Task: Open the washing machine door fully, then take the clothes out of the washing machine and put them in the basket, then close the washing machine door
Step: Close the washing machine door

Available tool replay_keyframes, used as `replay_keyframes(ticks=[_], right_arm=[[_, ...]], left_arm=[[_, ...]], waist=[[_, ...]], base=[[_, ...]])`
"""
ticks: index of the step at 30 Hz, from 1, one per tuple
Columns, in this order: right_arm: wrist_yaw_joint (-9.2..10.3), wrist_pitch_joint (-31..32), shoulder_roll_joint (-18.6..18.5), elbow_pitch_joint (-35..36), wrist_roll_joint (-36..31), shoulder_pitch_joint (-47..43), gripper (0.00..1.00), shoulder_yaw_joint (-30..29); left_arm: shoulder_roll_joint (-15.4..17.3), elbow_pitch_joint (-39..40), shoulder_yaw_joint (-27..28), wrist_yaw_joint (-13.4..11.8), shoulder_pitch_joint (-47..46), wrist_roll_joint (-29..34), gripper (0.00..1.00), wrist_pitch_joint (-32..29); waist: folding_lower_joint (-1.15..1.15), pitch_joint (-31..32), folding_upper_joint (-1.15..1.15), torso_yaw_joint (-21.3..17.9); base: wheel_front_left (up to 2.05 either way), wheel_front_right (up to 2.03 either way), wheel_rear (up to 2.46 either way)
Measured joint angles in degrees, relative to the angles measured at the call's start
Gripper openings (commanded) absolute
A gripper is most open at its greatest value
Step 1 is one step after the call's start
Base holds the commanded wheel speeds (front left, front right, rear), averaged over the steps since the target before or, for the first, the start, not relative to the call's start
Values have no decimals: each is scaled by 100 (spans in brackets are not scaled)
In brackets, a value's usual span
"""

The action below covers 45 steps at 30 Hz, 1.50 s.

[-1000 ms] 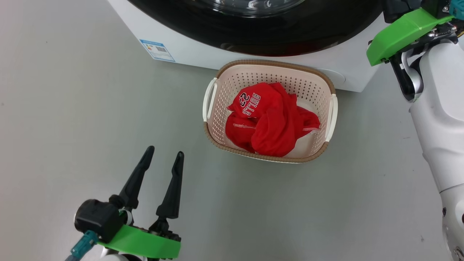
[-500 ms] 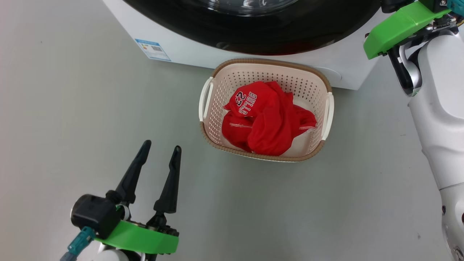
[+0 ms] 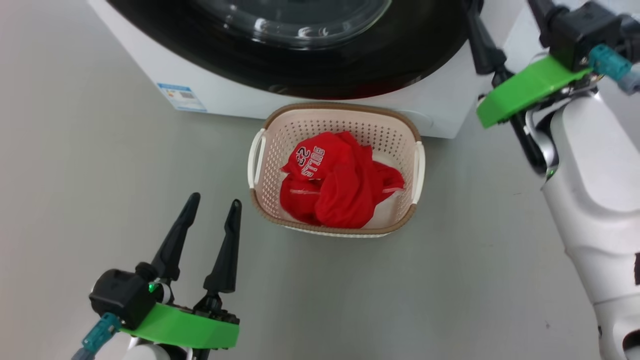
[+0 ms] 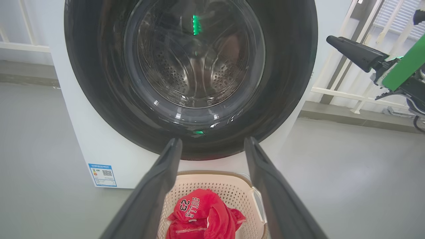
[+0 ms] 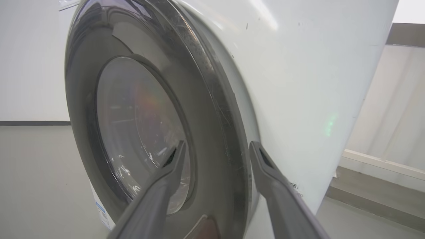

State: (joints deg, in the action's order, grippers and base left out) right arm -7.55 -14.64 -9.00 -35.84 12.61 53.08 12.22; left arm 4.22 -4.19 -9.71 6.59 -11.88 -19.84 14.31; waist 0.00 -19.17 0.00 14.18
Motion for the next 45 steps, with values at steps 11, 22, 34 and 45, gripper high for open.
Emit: replay_keyframes(ticks=[11,22,34,45], right_arm=[[0,0,218,357,94,-1039,100,-30],[0,0,378,680,-88,-2153,100,-393],[0,0,458,1429,-180,-3749,100,-855],[0,0,505,2087,-75,-4596,100,-1178]], left_arm=[[33,-82,208,-1,175,-142,100,1],[104,-218,374,-37,522,-199,100,1],[271,-338,472,-205,989,-80,100,0],[350,-254,606,-260,1256,-81,100,0]], waist=[[0,468,0,-523],[0,1051,0,-1002],[0,1811,0,-1332],[0,2131,0,-1545]], base=[[0,0,0],[0,0,0],[0,0,0],[0,0,0]])
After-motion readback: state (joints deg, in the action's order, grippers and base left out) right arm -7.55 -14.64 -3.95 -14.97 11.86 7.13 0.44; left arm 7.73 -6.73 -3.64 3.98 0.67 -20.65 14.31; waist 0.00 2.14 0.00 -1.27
